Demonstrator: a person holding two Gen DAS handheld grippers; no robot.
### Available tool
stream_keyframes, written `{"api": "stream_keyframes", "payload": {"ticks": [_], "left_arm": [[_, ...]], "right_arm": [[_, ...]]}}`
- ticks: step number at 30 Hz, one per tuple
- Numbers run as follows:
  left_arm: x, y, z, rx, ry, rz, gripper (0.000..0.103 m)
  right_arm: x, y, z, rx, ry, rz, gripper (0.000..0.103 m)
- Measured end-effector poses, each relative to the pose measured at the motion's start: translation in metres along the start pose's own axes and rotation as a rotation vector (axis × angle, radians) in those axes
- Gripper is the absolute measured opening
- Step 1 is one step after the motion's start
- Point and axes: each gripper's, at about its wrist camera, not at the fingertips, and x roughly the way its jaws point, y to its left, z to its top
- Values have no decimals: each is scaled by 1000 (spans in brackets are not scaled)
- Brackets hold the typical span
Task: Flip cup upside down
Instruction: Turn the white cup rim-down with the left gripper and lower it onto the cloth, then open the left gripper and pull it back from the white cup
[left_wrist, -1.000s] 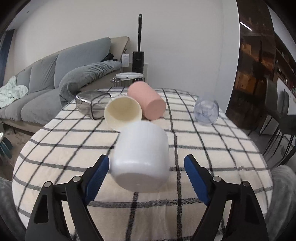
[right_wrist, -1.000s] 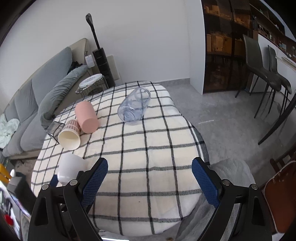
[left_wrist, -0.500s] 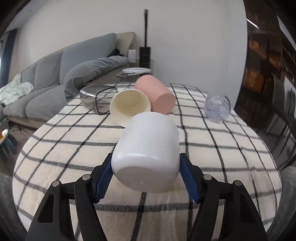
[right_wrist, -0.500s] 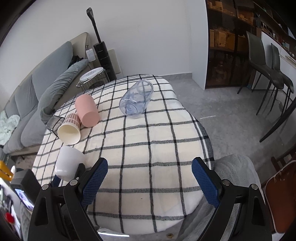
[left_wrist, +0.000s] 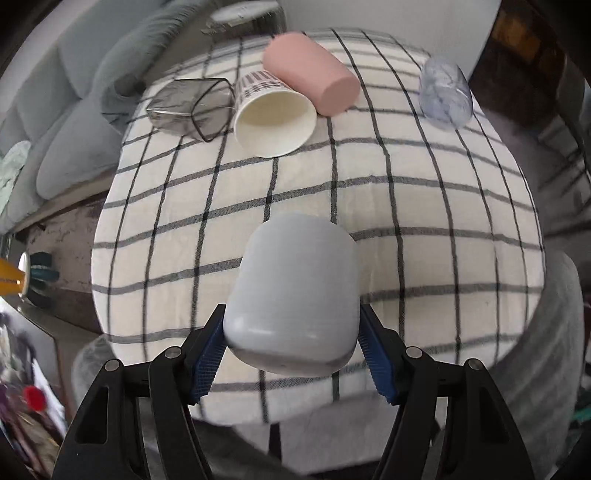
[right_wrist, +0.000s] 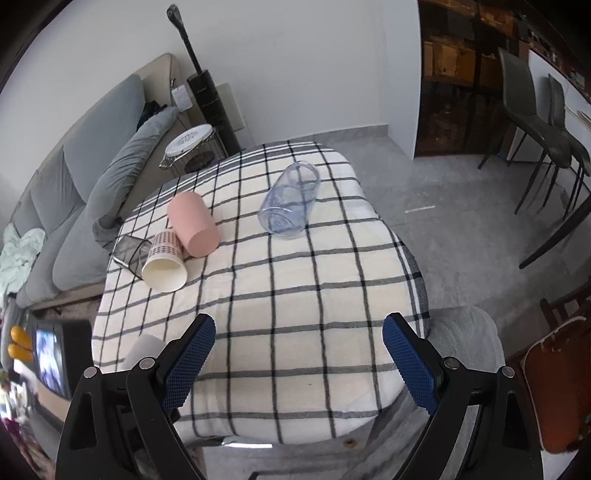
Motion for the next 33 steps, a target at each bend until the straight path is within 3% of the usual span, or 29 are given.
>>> {"api": "stream_keyframes", "payload": {"ticks": [10,17,23,28,30,33], "left_arm": [[43,-11,58,133,425,37,68],[69,-26,93,198,625,83,68],[82,-42,113,243,694,129,68],[77,-43,116,268,664,146,69],[78,-44,113,288,624,176,96],[50,-41,116,291,511,188,100]], "right_arm": [[22,3,38,69,118,23,92],[52,-8,64,143,175,48,92],[75,-25,78,204,197,66,92],[84,-37,77,233,210,66,92],[83,-38,76,233,209,69,92],[75,-36,77,219,187,70,92]]}}
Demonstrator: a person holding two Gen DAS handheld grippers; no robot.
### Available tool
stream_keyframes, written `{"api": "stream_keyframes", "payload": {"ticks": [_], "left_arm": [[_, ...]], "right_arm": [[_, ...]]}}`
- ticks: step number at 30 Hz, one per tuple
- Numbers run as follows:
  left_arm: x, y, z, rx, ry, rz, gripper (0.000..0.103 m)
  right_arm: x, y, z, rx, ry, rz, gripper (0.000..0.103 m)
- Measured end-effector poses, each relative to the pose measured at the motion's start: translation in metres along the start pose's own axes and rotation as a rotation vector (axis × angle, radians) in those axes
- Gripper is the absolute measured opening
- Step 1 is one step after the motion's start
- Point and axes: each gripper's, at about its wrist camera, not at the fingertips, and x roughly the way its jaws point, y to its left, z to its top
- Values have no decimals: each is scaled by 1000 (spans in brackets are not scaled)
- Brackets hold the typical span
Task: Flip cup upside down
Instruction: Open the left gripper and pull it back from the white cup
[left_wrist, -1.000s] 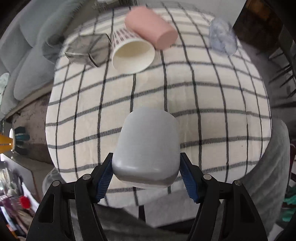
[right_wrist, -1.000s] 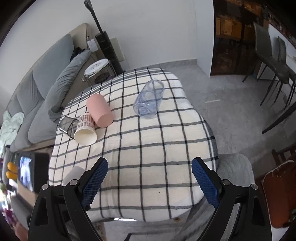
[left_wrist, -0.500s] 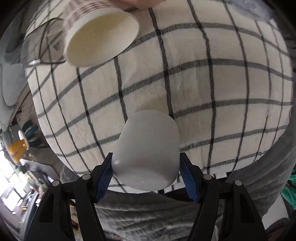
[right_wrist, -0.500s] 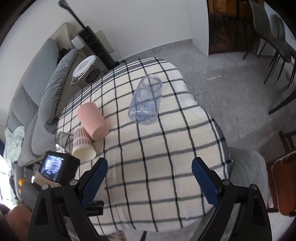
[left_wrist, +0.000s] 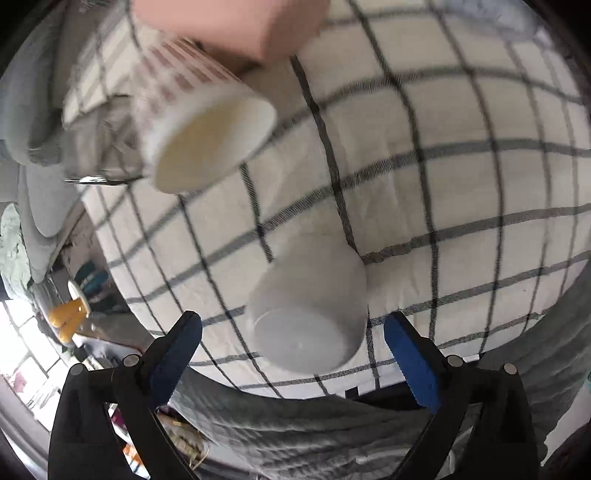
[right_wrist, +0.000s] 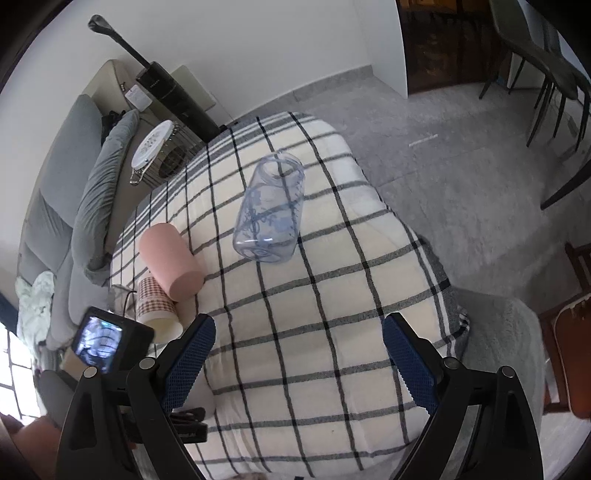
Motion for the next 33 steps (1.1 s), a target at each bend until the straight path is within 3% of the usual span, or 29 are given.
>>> {"api": "stream_keyframes", "payload": {"ticks": [3,11,15,18,22,27,33], "left_arm": [[-24,10,-17,-56,-106,-26,102],[-49,32,-113,-326,-541,-72,102],[-61,37,-171,-440,-758,-17,102],[-61,40,-205,-486,-855,22,102],[-57,44,-243,-545,-930,5,102],[-52,43,-272,-578,-964,3,102],[-48,36,-284,-582,-976,-20,102]], "right_arm": [[-18,11,-4,-49,-45,-5,92],[-64,51,-40,-308,-204,-13,92],[-80,66,-62,-400,-246,-12,92],[-93,73,-81,-443,-271,-14,92],[-104,77,-105,-488,-288,0,92],[-112,77,-130,-520,-295,-9,92],[-115,71,-144,-523,-288,-22,92]]}}
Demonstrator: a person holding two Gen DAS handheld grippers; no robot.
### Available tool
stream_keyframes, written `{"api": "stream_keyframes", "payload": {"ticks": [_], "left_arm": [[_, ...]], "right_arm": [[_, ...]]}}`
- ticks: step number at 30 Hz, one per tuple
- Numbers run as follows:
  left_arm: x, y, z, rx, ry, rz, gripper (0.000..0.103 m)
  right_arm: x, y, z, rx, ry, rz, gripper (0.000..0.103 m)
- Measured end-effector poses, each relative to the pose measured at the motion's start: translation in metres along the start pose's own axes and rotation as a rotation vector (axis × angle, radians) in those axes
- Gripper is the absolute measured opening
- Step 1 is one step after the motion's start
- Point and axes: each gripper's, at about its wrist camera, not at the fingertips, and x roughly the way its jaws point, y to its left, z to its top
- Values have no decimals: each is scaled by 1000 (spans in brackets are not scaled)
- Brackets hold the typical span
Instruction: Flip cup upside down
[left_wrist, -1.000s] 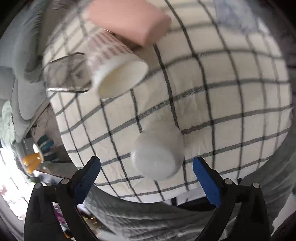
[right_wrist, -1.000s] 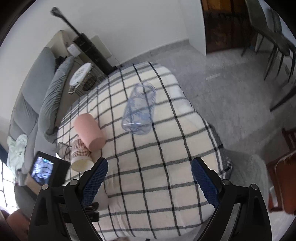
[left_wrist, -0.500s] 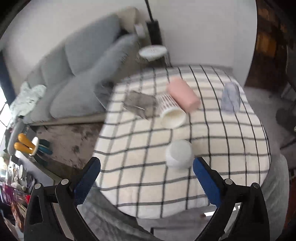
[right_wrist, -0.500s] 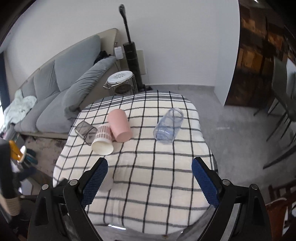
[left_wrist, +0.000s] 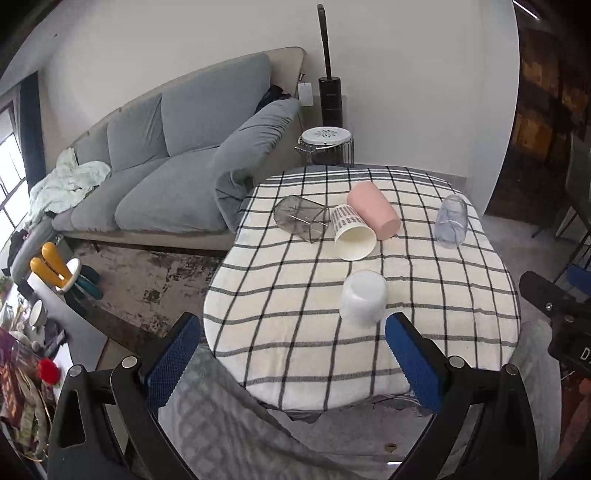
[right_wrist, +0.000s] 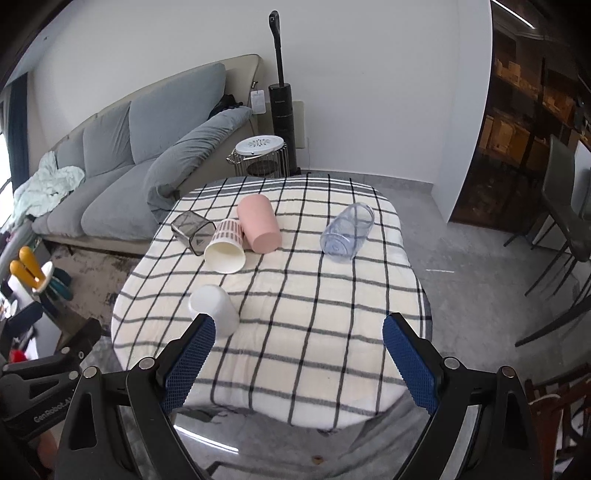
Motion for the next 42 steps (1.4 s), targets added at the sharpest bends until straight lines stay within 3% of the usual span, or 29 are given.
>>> {"api": "stream_keyframes", "payload": {"ticks": [42], "left_arm": [[-10,-3,0,6,-3,3,102]], "right_arm": [[-6,-6,-3,17,-5,1,92]]}}
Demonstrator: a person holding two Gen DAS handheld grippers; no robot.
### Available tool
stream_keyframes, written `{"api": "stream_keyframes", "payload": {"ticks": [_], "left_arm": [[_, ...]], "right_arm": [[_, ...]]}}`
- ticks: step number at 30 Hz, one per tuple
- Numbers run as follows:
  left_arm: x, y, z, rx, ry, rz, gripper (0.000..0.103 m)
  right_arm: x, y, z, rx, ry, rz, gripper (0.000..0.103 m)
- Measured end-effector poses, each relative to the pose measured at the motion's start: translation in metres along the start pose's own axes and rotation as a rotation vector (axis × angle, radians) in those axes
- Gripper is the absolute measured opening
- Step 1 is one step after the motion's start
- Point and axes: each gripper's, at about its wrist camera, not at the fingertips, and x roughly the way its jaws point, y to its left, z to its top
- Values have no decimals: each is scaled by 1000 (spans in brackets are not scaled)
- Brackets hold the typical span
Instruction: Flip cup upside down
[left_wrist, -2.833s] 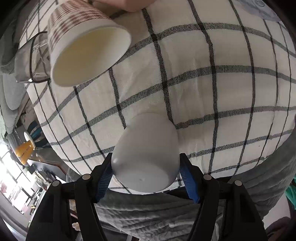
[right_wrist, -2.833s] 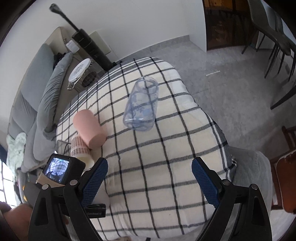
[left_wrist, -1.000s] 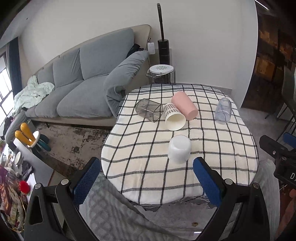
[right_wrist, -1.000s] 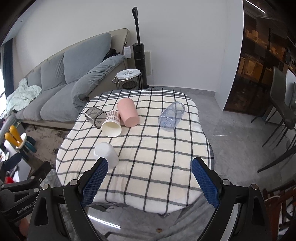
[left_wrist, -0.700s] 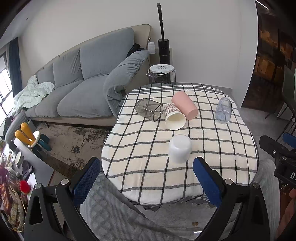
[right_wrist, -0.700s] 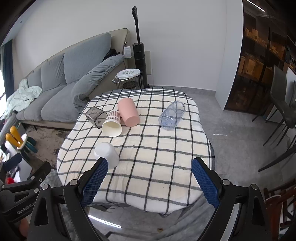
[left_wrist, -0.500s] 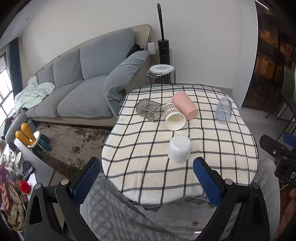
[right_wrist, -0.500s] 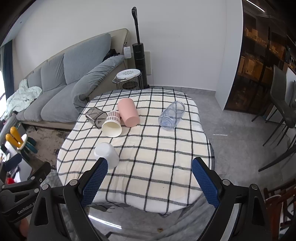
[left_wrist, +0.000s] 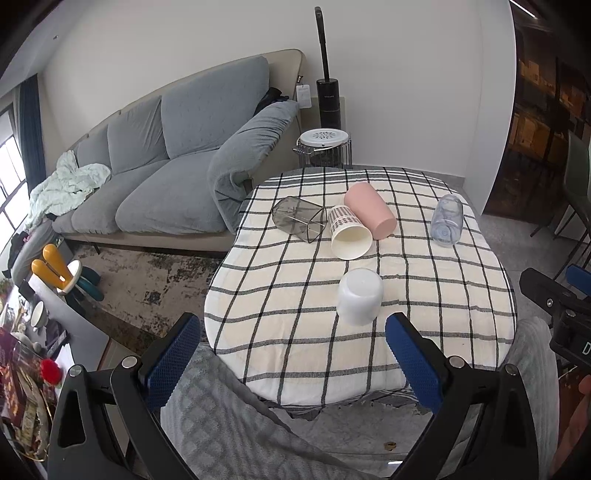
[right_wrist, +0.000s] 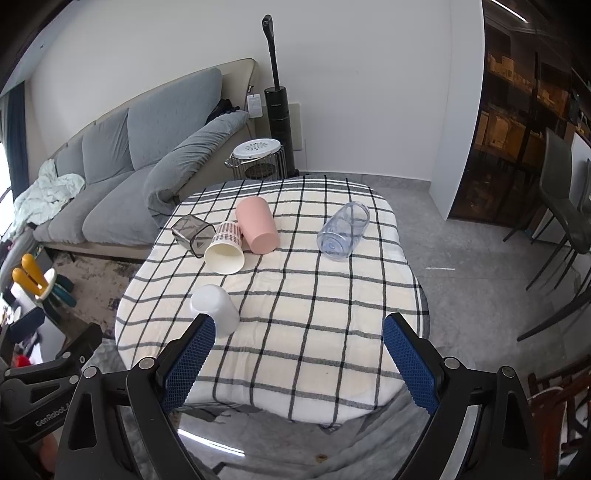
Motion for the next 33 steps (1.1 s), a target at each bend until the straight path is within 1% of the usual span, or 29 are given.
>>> {"api": "stream_keyframes", "payload": {"ticks": [15,20,24,33], "left_arm": [[-4,3,1,-9,-4,-1,102],[-4,3,1,-19,6,-10,102],[-1,3,4,-32,18,-31,102],[1,2,2,-27,28,-24,103]], "right_arm": [[-1,0,0,1,-3,0,92],[-1,0,0,1,-3,0,92],[-1,1,0,2,-3,0,92],[0,1,-1,2,-2,1,92]]}}
